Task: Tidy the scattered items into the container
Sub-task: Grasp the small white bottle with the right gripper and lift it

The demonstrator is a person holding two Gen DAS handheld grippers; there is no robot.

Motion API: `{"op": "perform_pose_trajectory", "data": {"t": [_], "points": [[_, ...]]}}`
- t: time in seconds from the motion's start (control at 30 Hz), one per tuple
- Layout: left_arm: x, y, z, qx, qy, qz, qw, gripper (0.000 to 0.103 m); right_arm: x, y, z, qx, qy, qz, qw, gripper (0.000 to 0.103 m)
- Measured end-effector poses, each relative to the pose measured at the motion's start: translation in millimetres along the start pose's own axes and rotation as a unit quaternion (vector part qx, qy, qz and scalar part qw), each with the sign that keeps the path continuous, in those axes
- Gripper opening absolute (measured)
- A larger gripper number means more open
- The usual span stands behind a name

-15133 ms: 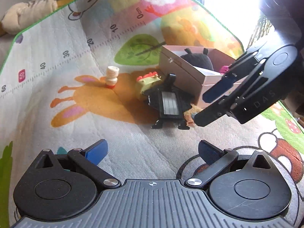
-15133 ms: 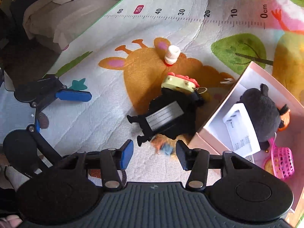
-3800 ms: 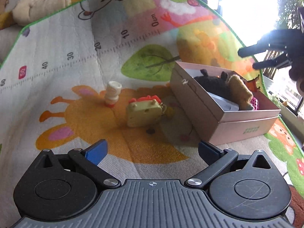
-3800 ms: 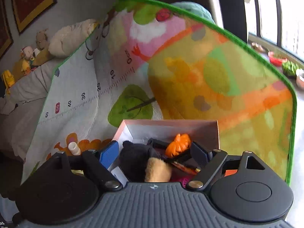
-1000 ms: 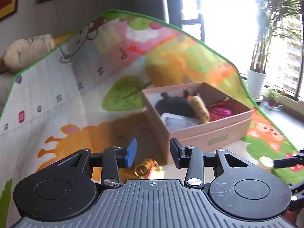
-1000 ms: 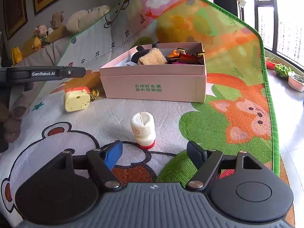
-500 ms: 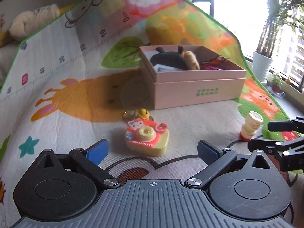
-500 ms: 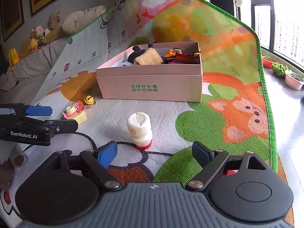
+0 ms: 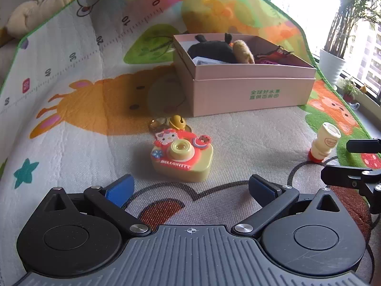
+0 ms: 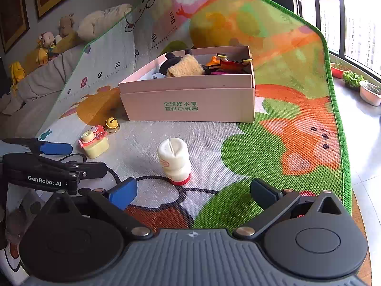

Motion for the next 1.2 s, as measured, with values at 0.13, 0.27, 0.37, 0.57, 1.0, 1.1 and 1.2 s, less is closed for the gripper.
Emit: {"op": "perform_pose_trajectory", "data": {"t": [0.13,0.27,0.37,0.57,1.0,1.1,1.2], "points": [[1,-7,7,0.007,0.011,0.019,0.9997,0.103,0,0,0,0.0,-0.002,0.002,1.0,0.102],[17,-9,5,0.018,0.039,0.046,0.998,0.103,1,-1,-1,0.001,-0.003,0.007,1.0,0.102],[35,-6,-2,0.029,0.067,0.068,0.995,0.103,3,-2,-1,0.003,-0.003,0.012,1.0,0.102],[54,-2,-10,0.038,0.079,0.084,0.9926,0.103,3,-4,-7,0.027,0.007,0.011,1.0,0.087],[53,-1,-11,0.04,0.075,0.078,0.9933,0.103,-10,-3,3,0.016,0.012,-0.034,0.999,0.029],[52,-1,-11,0.04,0.075,0.078,0.9933,0.103,-6,-2,-1,0.017,0.013,-0.028,0.999,0.024],[52,-1,-11,0.04,0.075,0.077,0.9934,0.103,0,0,-7,0.018,0.018,-0.027,0.999,0.024]]}}
Point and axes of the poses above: each gripper's, at about its wrist camera, not at the fingertips, and z roughly the way its jaws point, x to its right, y to its underside, the point moved 8 cm from there along z, roughly the way its jaws point, and after that the axes turned 15 degrees about z, right-handed, at the moved point
